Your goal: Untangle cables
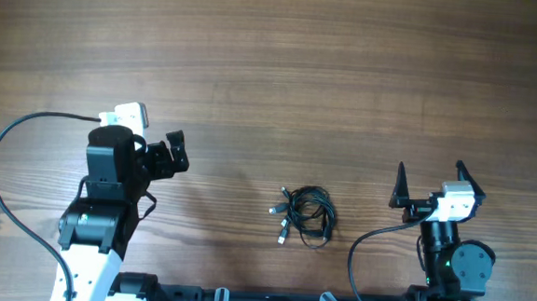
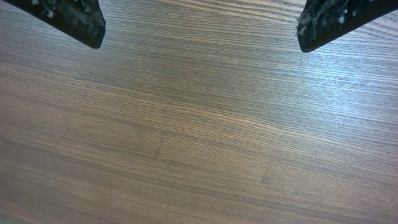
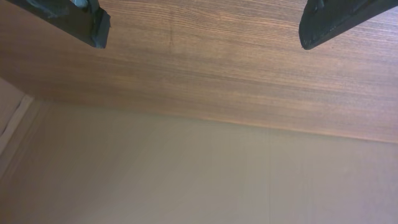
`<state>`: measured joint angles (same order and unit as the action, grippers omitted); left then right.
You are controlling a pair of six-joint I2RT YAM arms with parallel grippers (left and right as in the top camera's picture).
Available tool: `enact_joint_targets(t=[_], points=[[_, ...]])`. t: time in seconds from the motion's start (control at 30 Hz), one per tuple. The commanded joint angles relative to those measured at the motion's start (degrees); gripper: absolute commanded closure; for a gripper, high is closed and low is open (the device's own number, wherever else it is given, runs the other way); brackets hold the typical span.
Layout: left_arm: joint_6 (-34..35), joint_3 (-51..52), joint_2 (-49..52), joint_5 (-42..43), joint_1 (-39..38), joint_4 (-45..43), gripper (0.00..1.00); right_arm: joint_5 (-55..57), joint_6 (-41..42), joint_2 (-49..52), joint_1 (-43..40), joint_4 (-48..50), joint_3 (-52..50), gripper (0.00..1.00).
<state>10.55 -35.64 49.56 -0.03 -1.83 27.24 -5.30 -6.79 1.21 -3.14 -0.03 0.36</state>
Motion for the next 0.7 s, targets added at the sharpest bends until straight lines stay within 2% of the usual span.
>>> enact_joint_targets(t=[0.0, 0.67], points=[[-1.16, -1.36, 0.11, 0.63, -0.31, 0.07, 0.00, 0.76, -0.70, -0.57, 0.28, 0.15, -0.07, 0.00], [-1.18, -1.36, 0.11, 0.63, -0.31, 0.48, 0.00, 0.74, -0.70, -0.57, 0.28, 0.15, -0.07, 0.00]])
